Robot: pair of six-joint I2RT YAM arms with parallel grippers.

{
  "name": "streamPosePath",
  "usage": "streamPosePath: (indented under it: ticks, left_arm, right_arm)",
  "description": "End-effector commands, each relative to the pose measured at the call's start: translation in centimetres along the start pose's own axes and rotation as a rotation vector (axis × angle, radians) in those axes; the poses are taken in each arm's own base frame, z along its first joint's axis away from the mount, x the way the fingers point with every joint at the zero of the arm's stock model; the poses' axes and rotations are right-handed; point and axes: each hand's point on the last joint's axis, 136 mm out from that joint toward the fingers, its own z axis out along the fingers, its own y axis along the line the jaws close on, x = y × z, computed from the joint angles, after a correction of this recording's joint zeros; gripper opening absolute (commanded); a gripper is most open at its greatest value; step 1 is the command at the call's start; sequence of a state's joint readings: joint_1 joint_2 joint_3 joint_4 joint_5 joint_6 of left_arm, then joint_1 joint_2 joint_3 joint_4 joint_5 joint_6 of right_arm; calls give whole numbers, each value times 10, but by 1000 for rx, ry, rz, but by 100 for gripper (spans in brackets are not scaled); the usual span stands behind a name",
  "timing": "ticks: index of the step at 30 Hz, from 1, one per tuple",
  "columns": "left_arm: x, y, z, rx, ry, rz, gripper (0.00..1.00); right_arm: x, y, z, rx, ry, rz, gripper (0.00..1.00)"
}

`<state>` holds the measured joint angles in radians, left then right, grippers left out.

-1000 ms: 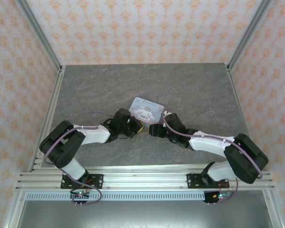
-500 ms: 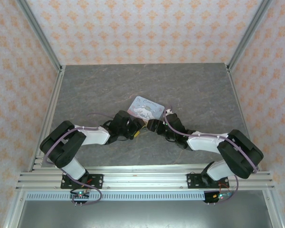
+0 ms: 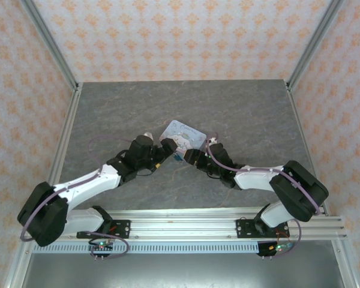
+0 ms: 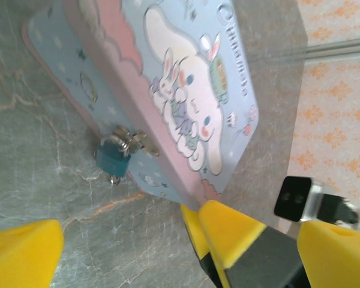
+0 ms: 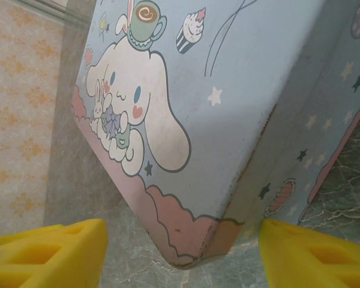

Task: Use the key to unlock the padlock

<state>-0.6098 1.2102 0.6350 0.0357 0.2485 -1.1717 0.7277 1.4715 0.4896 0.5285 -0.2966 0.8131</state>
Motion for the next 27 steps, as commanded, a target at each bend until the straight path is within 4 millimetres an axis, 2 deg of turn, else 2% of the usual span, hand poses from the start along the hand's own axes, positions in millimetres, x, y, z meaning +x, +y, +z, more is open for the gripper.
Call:
streamPosePath:
  ticks: [1, 8, 12, 16, 22, 27]
  left_arm:
    - [-23, 8, -18, -104, -92, 88, 100]
    - [-42, 17, -21, -204, -141, 135, 100]
    - [-55, 24, -19, -273, -167, 171, 100]
    - [-64, 23, -23, -297, -200, 192, 100]
    - [-74, 21, -31, -327, -249, 214, 100]
    - [-72, 22, -29, -333, -233, 209, 100]
  right_arm:
    - [0, 9, -8, -52, -19, 24, 68]
    - [15, 17, -12, -59, 11, -4, 68]
    - [15, 26, -6, -75, 14, -5, 67]
    - [12, 34, 6, -85, 19, -12, 67]
    - [-1, 44, 21, -56, -4, -64, 67]
    - [-33, 25, 34, 40, -46, -78, 66]
